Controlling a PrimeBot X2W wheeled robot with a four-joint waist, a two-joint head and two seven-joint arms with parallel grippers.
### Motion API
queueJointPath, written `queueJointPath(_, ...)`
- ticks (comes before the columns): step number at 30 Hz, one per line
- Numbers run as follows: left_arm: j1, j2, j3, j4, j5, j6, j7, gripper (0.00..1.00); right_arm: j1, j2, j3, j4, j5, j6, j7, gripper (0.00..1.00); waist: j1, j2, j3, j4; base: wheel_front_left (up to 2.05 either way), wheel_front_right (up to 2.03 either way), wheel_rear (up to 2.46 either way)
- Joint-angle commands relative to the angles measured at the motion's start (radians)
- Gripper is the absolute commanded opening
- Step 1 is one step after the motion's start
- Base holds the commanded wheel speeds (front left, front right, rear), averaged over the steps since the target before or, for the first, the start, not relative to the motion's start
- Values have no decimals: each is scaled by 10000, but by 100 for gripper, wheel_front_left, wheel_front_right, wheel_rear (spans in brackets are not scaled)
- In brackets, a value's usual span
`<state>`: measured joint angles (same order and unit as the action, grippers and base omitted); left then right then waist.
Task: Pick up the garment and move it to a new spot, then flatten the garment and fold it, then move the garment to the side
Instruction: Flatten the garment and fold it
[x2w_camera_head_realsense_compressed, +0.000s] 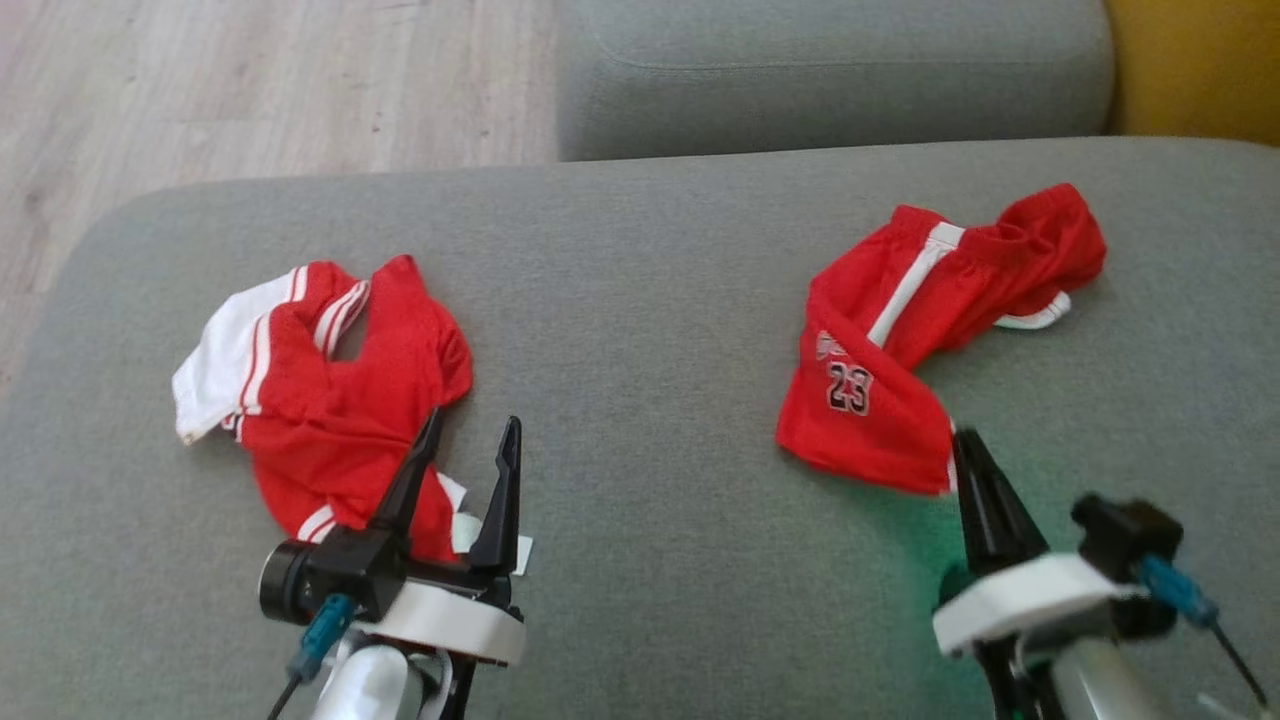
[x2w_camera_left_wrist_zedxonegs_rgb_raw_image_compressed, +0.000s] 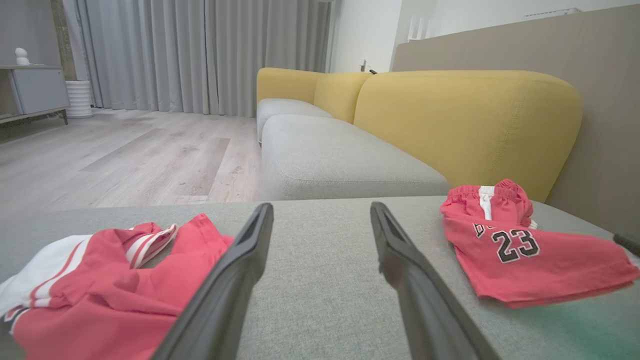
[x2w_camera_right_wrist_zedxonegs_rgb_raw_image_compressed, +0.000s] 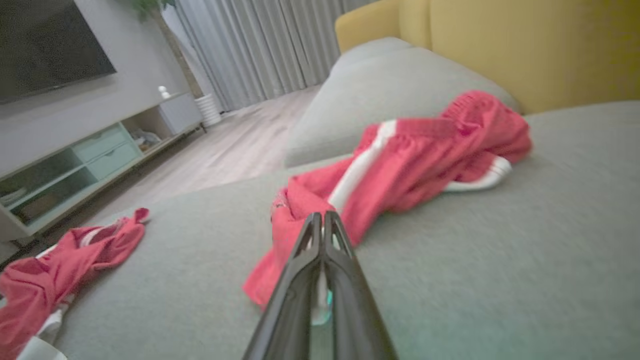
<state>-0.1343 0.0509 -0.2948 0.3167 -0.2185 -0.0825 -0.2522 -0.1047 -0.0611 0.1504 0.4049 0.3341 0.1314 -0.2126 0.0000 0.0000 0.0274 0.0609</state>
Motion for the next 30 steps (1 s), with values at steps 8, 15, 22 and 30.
queueJointPath(8,-344,-7,369,-285,249,-69,-95,100,-97,106,-238,-463,141,-7,-403,100,0,0,197,-319,0,0,0)
queueJointPath(15,-436,-7,383,-261,283,-83,-95,100,20,107,-575,-1455,-749,-7,-484,100,0,0,238,-373,0,0,0)
queueJointPath(22,-433,-7,315,-272,277,-42,-95,100,573,107,-735,-1980,-997,-7,-490,100,0,0,310,-308,0,0,0)
queueJointPath(30,-560,-7,219,-270,242,-20,-95,100,359,108,-1180,-849,-1562,-7,-365,100,0,0,538,-76,0,0,0)
